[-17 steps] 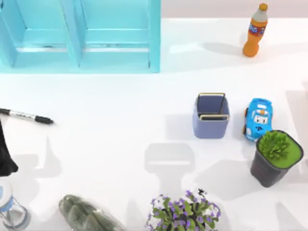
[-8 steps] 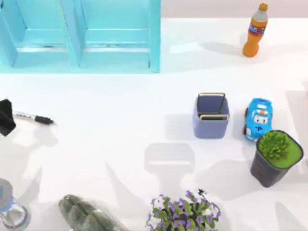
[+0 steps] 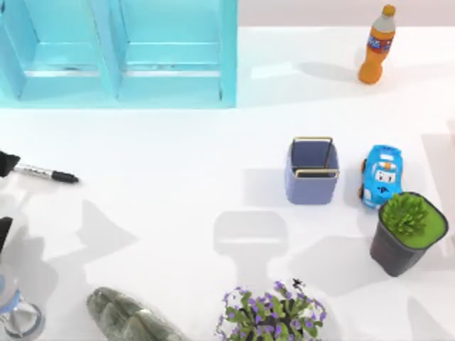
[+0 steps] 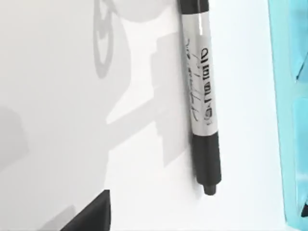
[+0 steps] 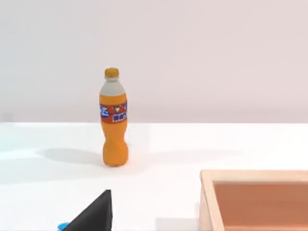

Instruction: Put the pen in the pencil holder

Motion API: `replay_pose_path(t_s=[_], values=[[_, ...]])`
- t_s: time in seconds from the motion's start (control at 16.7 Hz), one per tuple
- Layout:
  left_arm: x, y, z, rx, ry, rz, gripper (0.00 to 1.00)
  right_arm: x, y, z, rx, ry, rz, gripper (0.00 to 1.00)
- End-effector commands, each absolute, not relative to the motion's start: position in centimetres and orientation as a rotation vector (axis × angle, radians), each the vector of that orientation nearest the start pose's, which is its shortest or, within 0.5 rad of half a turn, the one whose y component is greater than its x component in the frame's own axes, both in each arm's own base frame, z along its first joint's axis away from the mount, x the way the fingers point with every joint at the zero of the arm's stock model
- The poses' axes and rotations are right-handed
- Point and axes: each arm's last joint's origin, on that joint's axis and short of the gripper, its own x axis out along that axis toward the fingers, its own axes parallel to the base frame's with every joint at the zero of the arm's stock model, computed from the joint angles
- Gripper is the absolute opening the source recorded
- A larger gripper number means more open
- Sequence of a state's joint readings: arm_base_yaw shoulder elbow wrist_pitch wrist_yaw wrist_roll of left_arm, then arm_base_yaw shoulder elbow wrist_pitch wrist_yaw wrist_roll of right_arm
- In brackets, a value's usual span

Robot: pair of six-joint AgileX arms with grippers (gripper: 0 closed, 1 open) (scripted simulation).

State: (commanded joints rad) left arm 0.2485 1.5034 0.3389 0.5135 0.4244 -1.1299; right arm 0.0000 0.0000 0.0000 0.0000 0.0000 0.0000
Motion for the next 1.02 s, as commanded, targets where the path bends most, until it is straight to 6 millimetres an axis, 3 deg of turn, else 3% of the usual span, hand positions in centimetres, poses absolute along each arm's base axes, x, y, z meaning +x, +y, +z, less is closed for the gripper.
replay_pose_path(t_s=[0.24,0.66,1.02], values=[[24.4,5.4,8.9,-1.430,0.669,0.247,1.00,10.6,-0.1,16.0,0.000,0.000,0.000,1.00],[24.7,5.3,8.7,-1.434,0.672,0.248,1.00,10.6,-0.1,16.0,0.000,0.000,0.000,1.00],[28.7,4.7,6.7,-1.436,0.669,0.248,1.00,10.6,-0.1,16.0,0.000,0.000,0.000,1.00]])
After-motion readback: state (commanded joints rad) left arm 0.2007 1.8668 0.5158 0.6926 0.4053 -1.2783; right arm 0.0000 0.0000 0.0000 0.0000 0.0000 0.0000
